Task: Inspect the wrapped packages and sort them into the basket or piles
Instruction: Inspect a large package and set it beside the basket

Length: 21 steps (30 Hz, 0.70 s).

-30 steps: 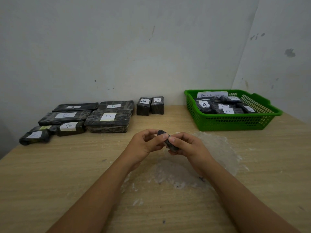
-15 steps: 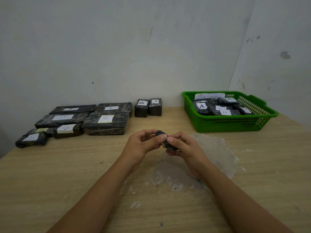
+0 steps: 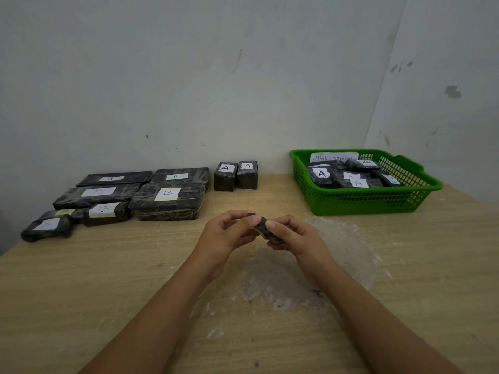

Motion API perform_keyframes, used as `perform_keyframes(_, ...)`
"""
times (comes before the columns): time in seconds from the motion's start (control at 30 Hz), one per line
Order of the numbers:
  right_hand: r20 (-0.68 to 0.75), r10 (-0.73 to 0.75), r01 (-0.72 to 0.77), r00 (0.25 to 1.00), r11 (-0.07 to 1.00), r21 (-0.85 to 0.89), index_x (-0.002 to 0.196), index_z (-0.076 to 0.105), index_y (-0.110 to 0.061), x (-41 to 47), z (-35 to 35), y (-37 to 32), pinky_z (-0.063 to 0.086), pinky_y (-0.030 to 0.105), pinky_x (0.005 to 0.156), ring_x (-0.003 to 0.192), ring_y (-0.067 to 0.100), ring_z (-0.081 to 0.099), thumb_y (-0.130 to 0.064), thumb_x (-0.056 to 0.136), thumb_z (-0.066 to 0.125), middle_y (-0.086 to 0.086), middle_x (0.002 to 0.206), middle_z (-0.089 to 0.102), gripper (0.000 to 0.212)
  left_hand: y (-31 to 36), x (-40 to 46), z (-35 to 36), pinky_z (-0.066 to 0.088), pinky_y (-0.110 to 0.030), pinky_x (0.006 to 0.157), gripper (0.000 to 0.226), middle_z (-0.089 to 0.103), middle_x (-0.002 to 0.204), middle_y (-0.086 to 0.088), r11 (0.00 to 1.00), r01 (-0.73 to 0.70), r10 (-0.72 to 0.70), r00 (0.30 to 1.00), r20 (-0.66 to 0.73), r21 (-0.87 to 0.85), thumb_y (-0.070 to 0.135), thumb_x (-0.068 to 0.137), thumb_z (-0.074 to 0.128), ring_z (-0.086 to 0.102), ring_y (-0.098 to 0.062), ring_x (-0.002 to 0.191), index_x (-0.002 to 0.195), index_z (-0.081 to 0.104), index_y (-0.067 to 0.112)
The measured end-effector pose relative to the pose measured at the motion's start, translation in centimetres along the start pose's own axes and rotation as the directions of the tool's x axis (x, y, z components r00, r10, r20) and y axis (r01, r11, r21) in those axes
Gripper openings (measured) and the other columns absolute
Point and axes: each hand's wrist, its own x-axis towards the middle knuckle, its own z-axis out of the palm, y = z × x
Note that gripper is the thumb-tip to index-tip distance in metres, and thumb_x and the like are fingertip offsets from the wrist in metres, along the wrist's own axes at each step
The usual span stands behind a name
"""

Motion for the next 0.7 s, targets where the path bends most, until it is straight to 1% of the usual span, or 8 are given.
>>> perform_keyframes(0.1, 0.009, 0.003, -0.003, 1.000, 1.000, 0.010, 0.097, 0.077, -0.015, 0.1, -0.1, 0.1, 0.058, 0.035, 0.085, 0.087, 0.019, 0.071, -0.042, 0.080, 0.071, -0.002, 0.092, 0.076, 0.033, 0.0, 0.1, -0.1, 0.058, -0.028, 0.086, 0.050, 0.076, 0.107, -0.020, 1.000, -0.014, 0.014, 1.000, -0.026, -0.021, 0.035, 0.070, 0.080, 0.074, -0.028, 0.100, 0.108, 0.074, 0.003)
perform_keyframes(0.17, 0.009, -0.007, 0.007, 1.000, 1.000, 0.003, 0.099, 0.079, -0.014, 0.2, -0.1, 0.3, 0.059, 0.036, 0.086, 0.087, 0.019, 0.072, -0.040, 0.081, 0.071, -0.001, 0.095, 0.077, 0.033, 0.1, 0.0, -0.3, 0.059, -0.029, 0.086, 0.053, 0.076, 0.108, -0.020, 1.000, -0.004, 0.004, 1.000, -0.018, -0.003, 0.036, 0.070, 0.080, 0.075, -0.028, 0.101, 0.111, 0.073, 0.003)
perform_keyframes(0.27, -0.006, 0.006, -0.006, 1.000, 1.000, 0.008, 0.095, 0.080, -0.014, 0.2, -0.2, 0.4, 0.060, 0.033, 0.082, 0.085, 0.019, 0.072, -0.039, 0.080, 0.074, 0.002, 0.095, 0.077, 0.031, 0.3, -0.1, -0.7, 0.060, -0.034, 0.090, 0.060, 0.077, 0.108, -0.017, 0.997, 0.037, -0.038, 0.999, 0.026, 0.061, 0.041, 0.069, 0.081, 0.075, -0.029, 0.103, 0.117, 0.072, 0.006)
perform_keyframes(0.33, -0.005, 0.034, -0.033, 0.999, 0.999, 0.024, 0.095, 0.079, -0.013, 0.2, -0.2, 0.2, 0.059, 0.031, 0.079, 0.085, 0.023, 0.073, -0.039, 0.083, 0.078, 0.005, 0.096, 0.077, 0.029, 0.5, -0.1, -0.9, 0.060, -0.034, 0.091, 0.063, 0.077, 0.109, -0.015, 0.994, 0.064, -0.069, 0.997, 0.047, 0.087, 0.044, 0.067, 0.081, 0.074, -0.027, 0.104, 0.118, 0.072, 0.009)
perform_keyframes(0.4, -0.007, 0.070, -0.069, 0.998, 0.996, 0.052, 0.101, 0.077, -0.011, 0.2, -0.2, 0.0, 0.059, 0.031, 0.077, 0.083, 0.025, 0.073, -0.042, 0.086, 0.076, 0.012, 0.095, 0.076, 0.035, 0.7, -0.2, -1.0, 0.059, -0.033, 0.092, 0.061, 0.077, 0.112, -0.011, 0.991, 0.063, -0.072, 0.994, 0.076, 0.116, 0.045, 0.067, 0.082, 0.073, -0.023, 0.107, 0.119, 0.072, 0.014)
perform_keyframes(0.5, -0.014, 0.124, -0.122, 0.992, 0.987, 0.100, 0.113, 0.073, -0.011, 0.2, -0.2, -0.2, 0.058, 0.034, 0.076, 0.080, 0.026, 0.071, -0.052, 0.084, 0.059, 0.020, 0.099, 0.076, 0.052, 0.7, -0.3, -1.1, 0.057, -0.033, 0.094, 0.052, 0.076, 0.116, -0.004, 0.986, -0.009, -0.005, 0.996, 0.088, 0.167, 0.036, 0.070, 0.083, 0.071, -0.016, 0.110, 0.116, 0.074, 0.016)
perform_keyframes(0.6, 0.006, 0.167, -0.167, 0.986, 0.983, 0.075, 0.115, 0.072, -0.010, 0.3, -0.3, -0.3, 0.058, 0.037, 0.077, 0.078, 0.029, 0.070, -0.064, 0.086, 0.049, 0.022, 0.096, 0.077, 0.066, 0.7, -0.2, -1.1, 0.059, -0.027, 0.086, 0.044, 0.077, 0.109, -0.008, 0.985, -0.040, 0.029, 0.997, 0.070, 0.170, 0.027, 0.071, 0.083, 0.073, -0.015, 0.101, 0.111, 0.074, 0.010)
perform_keyframes(0.7, 0.006, 0.201, -0.201, 0.980, 0.976, 0.081, 0.115, 0.072, -0.010, 0.4, -0.1, -0.2, 0.059, 0.040, 0.076, 0.082, 0.031, 0.071, -0.069, 0.086, 0.044, 0.021, 0.098, 0.077, 0.071, 0.7, -0.2, -1.0, 0.057, -0.023, 0.073, 0.038, 0.079, 0.099, -0.009, 0.986, -0.007, -0.003, 0.998, 0.058, 0.165, 0.028, 0.075, 0.082, 0.073, -0.014, 0.088, 0.106, 0.073, 0.008)
